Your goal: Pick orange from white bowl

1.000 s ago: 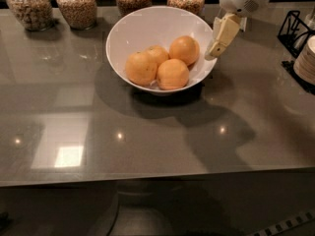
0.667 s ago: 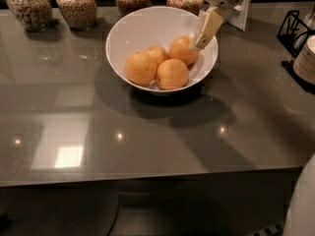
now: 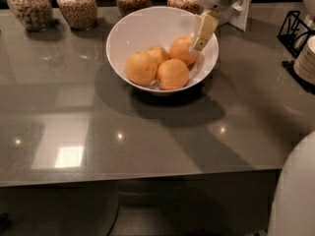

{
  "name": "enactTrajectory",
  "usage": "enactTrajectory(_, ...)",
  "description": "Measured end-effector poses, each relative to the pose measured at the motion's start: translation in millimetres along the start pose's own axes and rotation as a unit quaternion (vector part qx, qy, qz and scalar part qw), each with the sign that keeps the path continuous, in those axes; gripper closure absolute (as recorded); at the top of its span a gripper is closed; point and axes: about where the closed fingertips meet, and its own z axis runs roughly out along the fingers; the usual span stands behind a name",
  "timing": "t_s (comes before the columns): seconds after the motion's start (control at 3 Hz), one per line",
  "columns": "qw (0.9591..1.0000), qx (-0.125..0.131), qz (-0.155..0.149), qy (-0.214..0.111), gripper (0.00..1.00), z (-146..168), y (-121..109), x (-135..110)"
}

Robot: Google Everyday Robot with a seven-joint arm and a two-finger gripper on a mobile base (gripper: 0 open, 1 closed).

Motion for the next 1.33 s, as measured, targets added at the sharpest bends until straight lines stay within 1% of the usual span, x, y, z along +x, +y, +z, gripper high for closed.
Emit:
enactTrajectory(0.33,0.9981,-0.038,-0.021,0.044,0.00,13.0,7.4,11.5)
enactTrajectory(0.67,0.9942,-0.068,-0.026,0.079,0.19,16.6,18.2,26.9)
enactTrajectory(1.0,0.9916,-0.080,-0.029,0.098,0.42,16.8,23.9,38.6)
enactTrajectory(1.33,0.9909,-0.081,-0.030,0.103,0.40,17.5,24.6,45.0)
